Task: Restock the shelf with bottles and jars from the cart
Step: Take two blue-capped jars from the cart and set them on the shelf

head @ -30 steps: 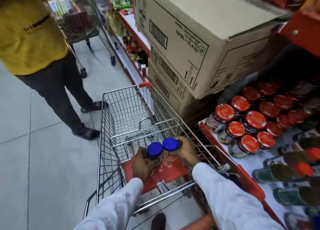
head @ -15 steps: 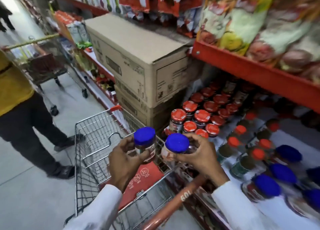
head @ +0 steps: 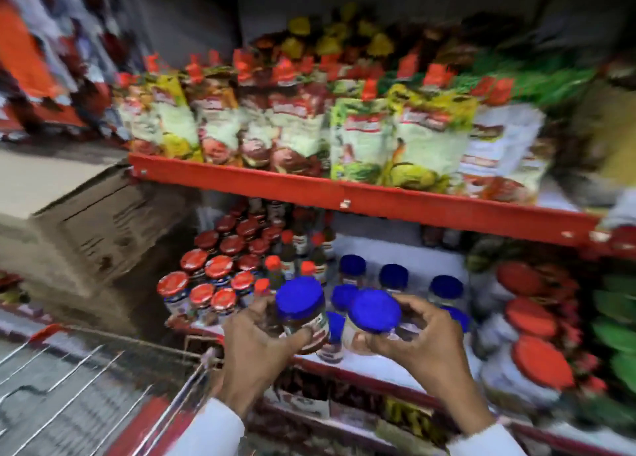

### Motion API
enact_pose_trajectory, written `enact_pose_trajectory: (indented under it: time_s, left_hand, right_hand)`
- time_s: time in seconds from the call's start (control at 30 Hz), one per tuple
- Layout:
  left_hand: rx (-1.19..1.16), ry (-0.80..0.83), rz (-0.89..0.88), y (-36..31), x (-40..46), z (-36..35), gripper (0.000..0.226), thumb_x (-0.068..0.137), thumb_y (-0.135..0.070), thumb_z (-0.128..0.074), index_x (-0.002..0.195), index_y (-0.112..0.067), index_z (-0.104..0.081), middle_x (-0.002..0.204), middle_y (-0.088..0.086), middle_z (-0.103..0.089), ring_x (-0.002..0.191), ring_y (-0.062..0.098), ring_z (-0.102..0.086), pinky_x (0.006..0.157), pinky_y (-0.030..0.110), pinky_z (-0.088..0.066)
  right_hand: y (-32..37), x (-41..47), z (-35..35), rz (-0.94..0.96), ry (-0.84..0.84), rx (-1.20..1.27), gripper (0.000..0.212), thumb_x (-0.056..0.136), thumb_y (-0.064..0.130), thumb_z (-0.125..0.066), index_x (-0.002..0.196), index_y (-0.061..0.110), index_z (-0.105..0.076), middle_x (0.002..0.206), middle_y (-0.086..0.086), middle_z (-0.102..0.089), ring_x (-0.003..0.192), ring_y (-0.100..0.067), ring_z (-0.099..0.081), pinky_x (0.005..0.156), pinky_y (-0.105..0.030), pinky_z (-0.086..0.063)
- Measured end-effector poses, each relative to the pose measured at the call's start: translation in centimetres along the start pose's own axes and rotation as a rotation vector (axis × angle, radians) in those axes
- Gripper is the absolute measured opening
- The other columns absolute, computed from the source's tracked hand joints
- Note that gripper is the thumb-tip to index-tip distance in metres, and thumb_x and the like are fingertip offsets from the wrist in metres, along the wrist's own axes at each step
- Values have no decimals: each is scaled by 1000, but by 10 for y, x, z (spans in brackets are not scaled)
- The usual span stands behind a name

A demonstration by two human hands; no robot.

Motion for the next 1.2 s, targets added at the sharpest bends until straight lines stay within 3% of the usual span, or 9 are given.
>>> enact_pose_trajectory:
  time_s: [0.2,0.37,0.47,0.57,0.67,0.8,0.97,1.07,1.2]
  left_hand:
    - [65,183,58,26,1,-91,49,46,-30,-90,91,-27,-74,89,-3,-81,84,23,-76,83,53,-61]
    - [174,277,93,62,5,-146,53,45,-33,-88,94,-28,-70,91,-9,-80,86,14,-75,83,48,-61]
    - [251,285,102,72,0,-169,51,48,-35,-86,95,-24,-69,89,-8,-79,81,10,-74,79,42,-62]
    - [298,283,100,74,-6,-185,45,55,-24,-88,96,-22,-70,87,-4,-78,79,14,-72,74,32,-59]
    - [312,295,125,78,-7,-193,45,60,-17,-88,100,-17,-67,90,-1,-76,81,17,-71,69,22,-53]
    - [300,266,156,82,-8,-195,43,63,-11,-86,100,-20,-64,93,1,-76,85,19,-71,79,32,-57]
    - [278,312,164,87,-4,-192,48,66,-5,-86,106,-18,-63,96,-3,-74,87,16,-70,71,13,-53]
    - [247,326,147,90,-1,-187,54,64,-5,-88,109,-22,-64,102,-6,-75,95,16,-72,84,27,-59]
    - [159,351,134,77,1,-170,68,64,-9,-90,124,-19,-60,113,-9,-68,106,10,-66,95,26,-51]
  right_hand:
    - [-66,-14,58,-113,-272,-78,53,33,46,-84,81,60,-67,81,35,-71,77,7,-68,75,-33,-60]
    - [-110,-24,78,-200,-337,-151,53,48,21,-91,93,38,-69,86,11,-75,81,-5,-70,76,-40,-62]
    - [-126,-24,83,-219,-366,-180,50,53,12,-92,94,26,-69,82,12,-71,76,-8,-68,67,-9,-52]
    - [-131,-22,83,-237,-376,-186,50,55,6,-92,92,29,-65,77,13,-66,73,6,-61,59,3,-40]
    - [-138,-21,81,-234,-377,-205,54,55,8,-92,90,36,-61,79,10,-69,73,-1,-64,60,0,-42]
    - [-148,-15,77,-248,-351,-228,51,58,11,-91,94,32,-63,84,5,-71,75,-13,-67,63,0,-41]
    - [-151,-12,73,-259,-334,-218,49,62,11,-89,107,17,-69,92,0,-72,82,-17,-66,70,-9,-45]
    - [-148,-15,71,-234,-347,-218,50,64,9,-87,106,26,-66,95,1,-72,86,-20,-68,78,-28,-55]
    - [-133,-18,62,-195,-403,-260,65,70,11,-85,130,15,-59,124,-6,-68,107,-22,-65,90,-28,-50]
Point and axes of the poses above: each hand's wrist, its own x-axis towards the middle knuckle, its own z-axis out of the back of the hand, y = z × x, the point moved 1 cm from there along x, towards the middle knuckle
